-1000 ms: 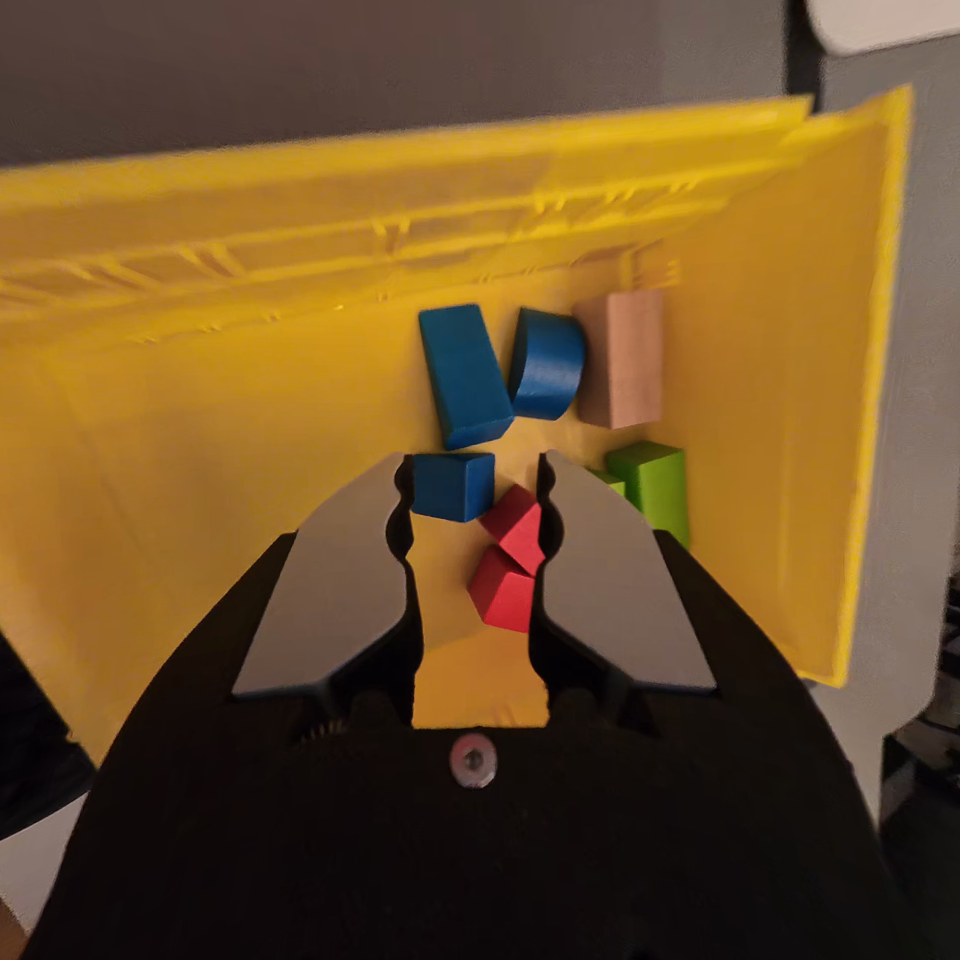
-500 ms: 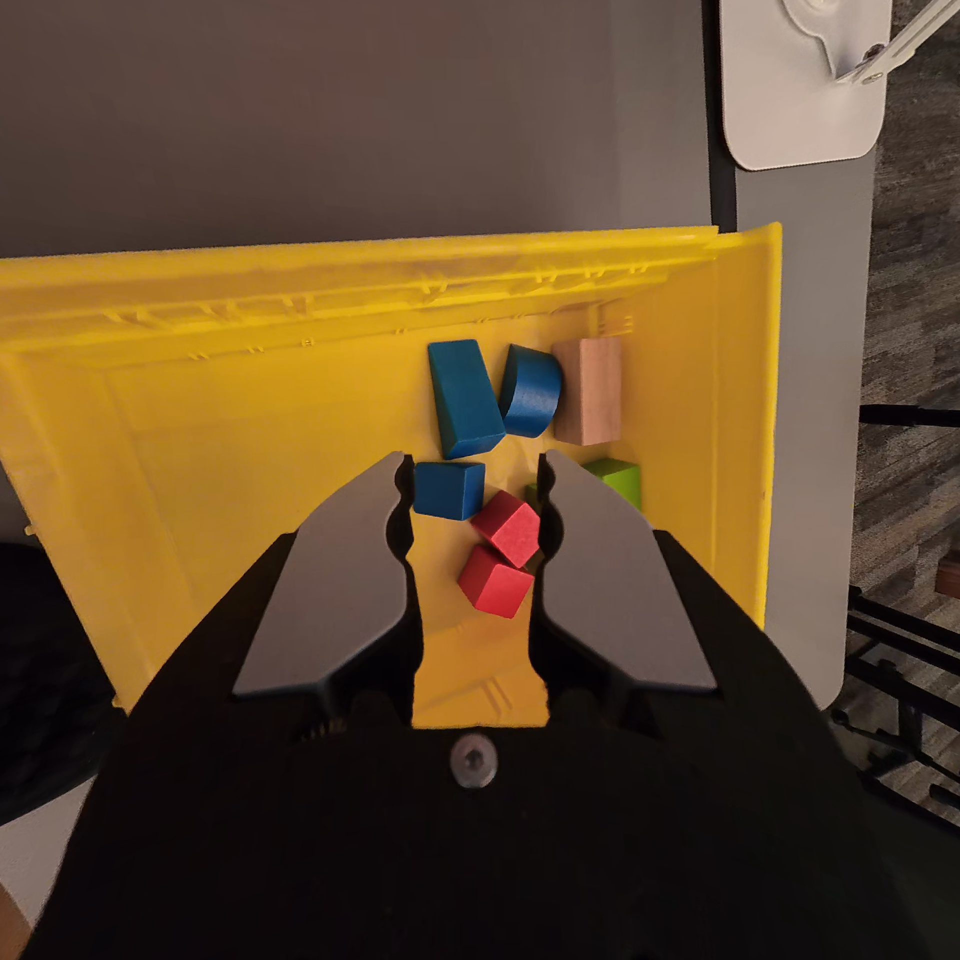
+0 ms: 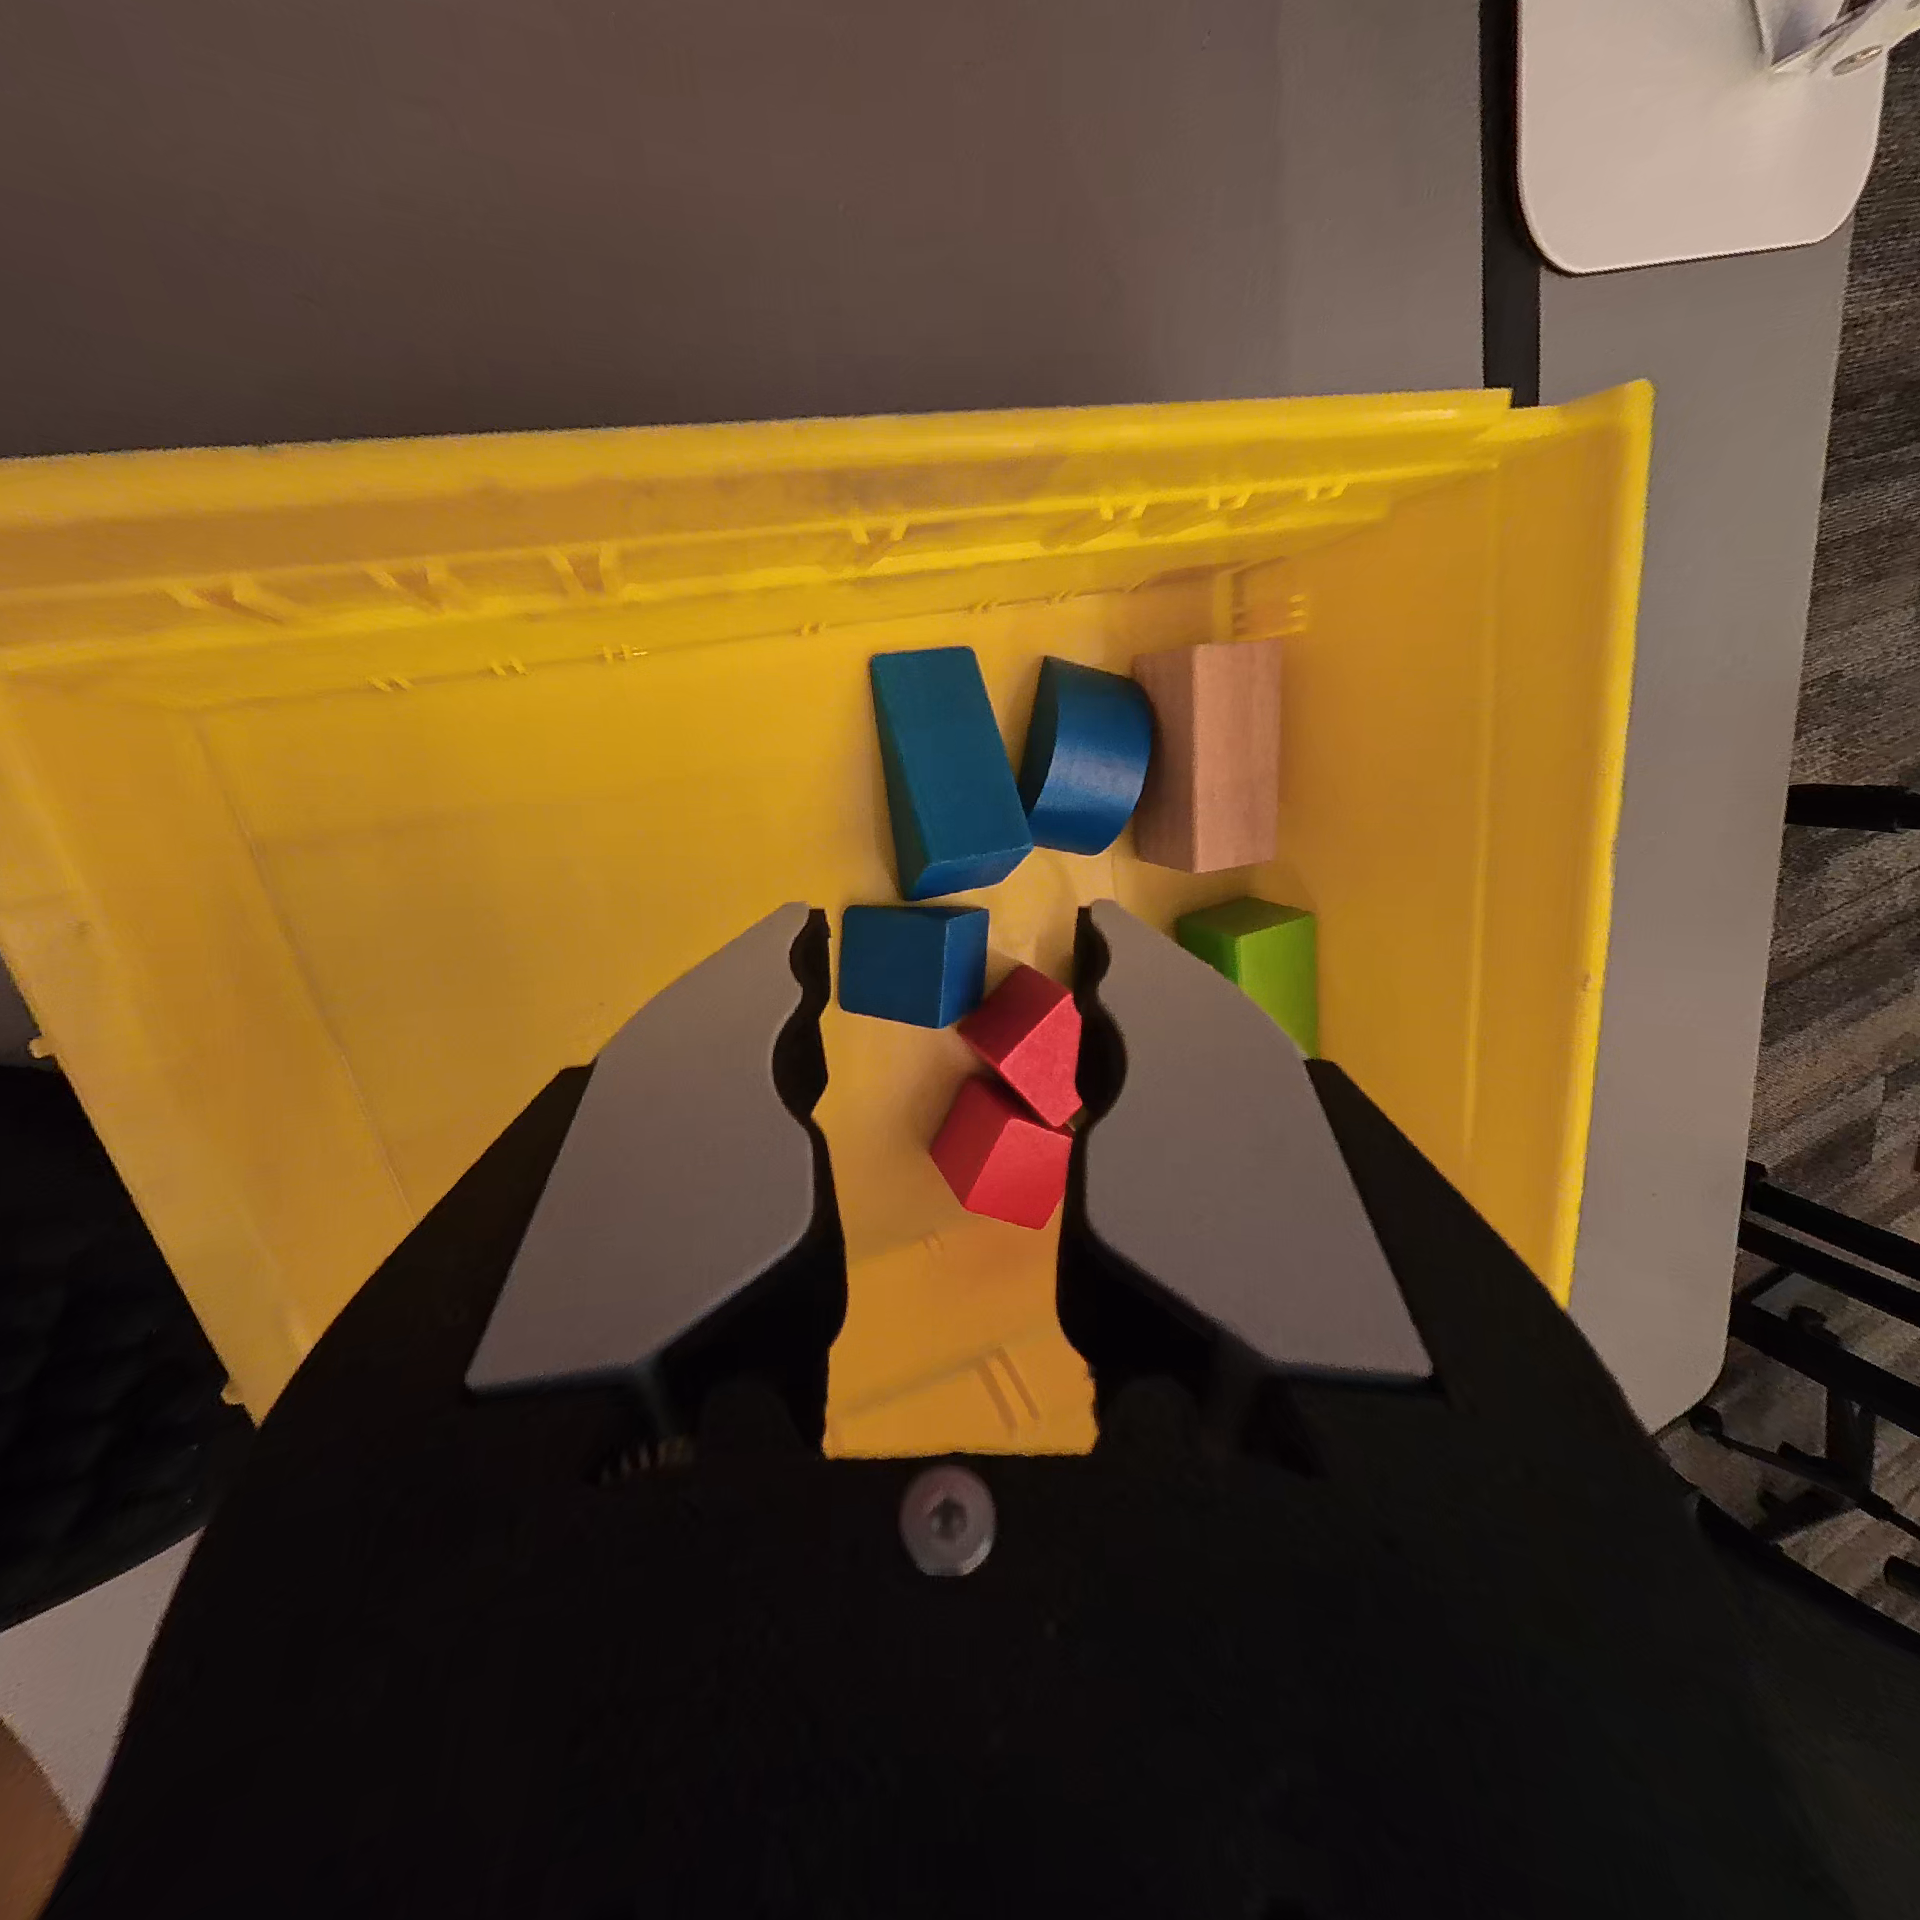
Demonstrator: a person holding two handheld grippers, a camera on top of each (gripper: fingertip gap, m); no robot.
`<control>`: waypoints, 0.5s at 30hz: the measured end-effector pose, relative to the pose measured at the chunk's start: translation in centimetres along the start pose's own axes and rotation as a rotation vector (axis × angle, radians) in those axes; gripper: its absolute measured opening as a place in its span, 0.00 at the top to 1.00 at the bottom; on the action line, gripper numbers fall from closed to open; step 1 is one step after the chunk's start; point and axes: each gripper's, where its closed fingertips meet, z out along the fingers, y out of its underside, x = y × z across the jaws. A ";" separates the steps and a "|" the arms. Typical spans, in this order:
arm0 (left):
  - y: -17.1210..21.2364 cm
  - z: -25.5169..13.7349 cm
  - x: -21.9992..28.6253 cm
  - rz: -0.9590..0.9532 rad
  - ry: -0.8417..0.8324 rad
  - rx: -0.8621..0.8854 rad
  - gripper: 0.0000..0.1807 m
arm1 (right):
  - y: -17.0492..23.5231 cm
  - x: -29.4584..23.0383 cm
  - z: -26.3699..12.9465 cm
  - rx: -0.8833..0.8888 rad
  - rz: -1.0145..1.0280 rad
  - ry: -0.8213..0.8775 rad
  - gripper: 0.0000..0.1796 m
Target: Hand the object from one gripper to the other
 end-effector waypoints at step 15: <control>-1.8 -8.4 -1.3 -0.040 0.038 0.213 0.81 | -4.9 2.9 -4.2 0.176 -0.107 0.298 0.75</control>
